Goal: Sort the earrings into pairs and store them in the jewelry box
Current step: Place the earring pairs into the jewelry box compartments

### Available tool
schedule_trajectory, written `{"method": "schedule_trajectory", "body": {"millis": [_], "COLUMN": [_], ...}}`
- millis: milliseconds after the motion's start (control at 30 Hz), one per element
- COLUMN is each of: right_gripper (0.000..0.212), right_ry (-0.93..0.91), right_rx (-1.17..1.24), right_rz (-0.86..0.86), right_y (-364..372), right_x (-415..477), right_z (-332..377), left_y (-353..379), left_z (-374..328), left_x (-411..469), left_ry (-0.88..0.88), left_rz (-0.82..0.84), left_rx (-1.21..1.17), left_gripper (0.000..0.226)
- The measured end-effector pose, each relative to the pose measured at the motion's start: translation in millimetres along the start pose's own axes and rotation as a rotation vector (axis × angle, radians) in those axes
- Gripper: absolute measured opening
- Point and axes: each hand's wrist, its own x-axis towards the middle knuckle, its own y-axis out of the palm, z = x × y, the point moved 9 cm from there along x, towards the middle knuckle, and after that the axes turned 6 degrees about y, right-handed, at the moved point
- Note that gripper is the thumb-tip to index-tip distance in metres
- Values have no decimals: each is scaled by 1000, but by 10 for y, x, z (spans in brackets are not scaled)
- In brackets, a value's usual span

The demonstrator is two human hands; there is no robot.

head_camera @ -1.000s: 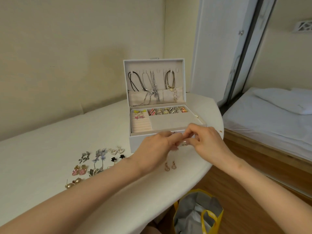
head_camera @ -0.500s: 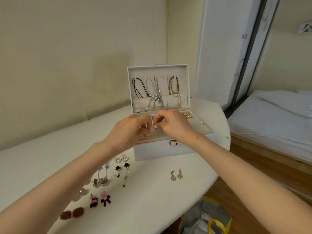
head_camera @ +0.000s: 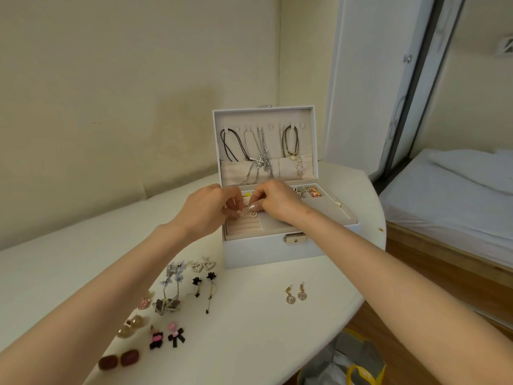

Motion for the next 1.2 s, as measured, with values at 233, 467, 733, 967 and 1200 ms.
{"method": "schedule_trajectory", "body": {"millis": [233, 467, 733, 967, 1200], "right_gripper": [13, 12, 7, 7, 7], "right_ry": [36, 56, 37, -14, -59], "right_rx": [-20, -41, -95, -100, -19], "right_rz": [32, 27, -46, -65, -83], "right_y": [52, 77, 56, 43, -14], "right_x": [85, 157, 163, 131, 62], "right_z": [-10, -24, -28, 12, -3], "left_y": [33, 95, 109, 143, 112], "left_z": [125, 184, 172, 171, 54], "left_x": [77, 160, 202, 219, 239], "left_ry": [-23, -39, -44, -46, -7], "left_rz": [-20, -3, -31, -43, -59], "left_rx": [-40, -38, -37, 56, 220], "left_gripper": [11, 10, 10, 9, 14]}}
